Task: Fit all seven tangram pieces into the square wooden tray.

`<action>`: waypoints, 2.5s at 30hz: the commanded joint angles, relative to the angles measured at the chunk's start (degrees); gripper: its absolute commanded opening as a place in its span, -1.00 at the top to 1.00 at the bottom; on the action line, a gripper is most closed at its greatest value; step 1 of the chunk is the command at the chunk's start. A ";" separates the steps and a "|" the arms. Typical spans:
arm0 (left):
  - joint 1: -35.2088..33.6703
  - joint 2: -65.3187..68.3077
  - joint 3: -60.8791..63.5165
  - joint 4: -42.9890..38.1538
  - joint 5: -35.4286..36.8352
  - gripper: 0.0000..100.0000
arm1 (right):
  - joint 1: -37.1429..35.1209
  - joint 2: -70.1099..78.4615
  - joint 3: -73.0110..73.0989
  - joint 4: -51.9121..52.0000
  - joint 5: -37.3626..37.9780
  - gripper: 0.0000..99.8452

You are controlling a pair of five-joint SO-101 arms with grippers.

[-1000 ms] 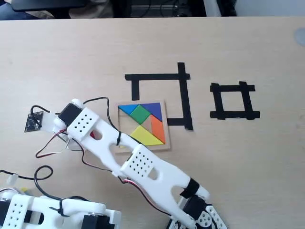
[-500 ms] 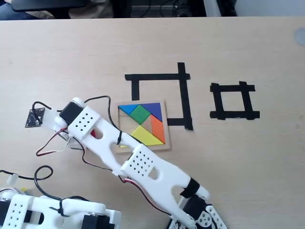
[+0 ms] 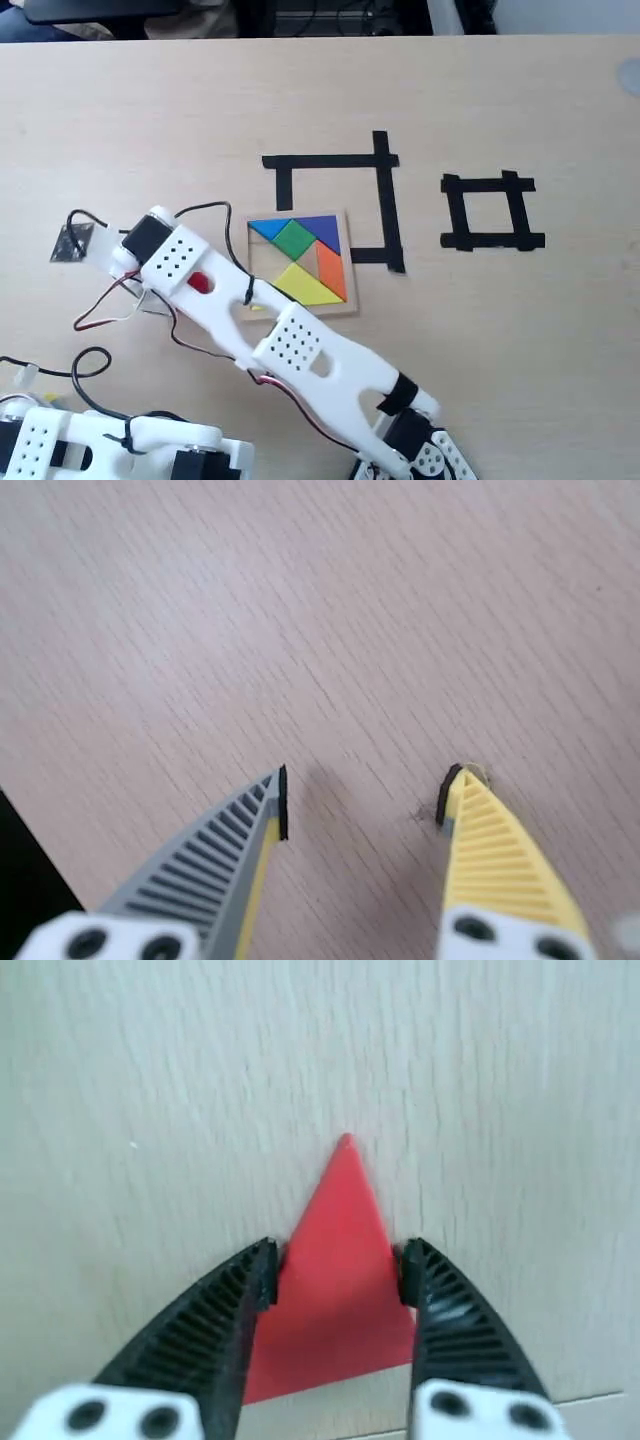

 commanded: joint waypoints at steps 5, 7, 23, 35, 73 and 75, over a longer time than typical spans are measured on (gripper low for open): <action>0.57 0.09 0.13 -0.70 0.00 0.47 | 3.34 -2.42 -4.09 2.20 -1.41 0.30; 0.57 0.09 0.13 -0.70 0.00 0.47 | 3.96 -3.30 -4.44 2.29 -2.81 0.30; 0.57 0.09 0.13 -0.70 0.00 0.47 | 3.16 -8.57 1.89 2.46 -27.34 0.30; 0.40 0.09 0.13 -0.70 -0.09 0.47 | 2.81 -6.90 6.29 1.76 -28.22 0.31; 0.57 0.09 0.13 -0.70 -0.09 0.47 | 3.34 -4.62 9.63 2.55 -36.31 0.53; 0.57 0.09 0.13 -0.70 -0.09 0.47 | 3.34 -4.53 9.54 2.46 -36.31 0.68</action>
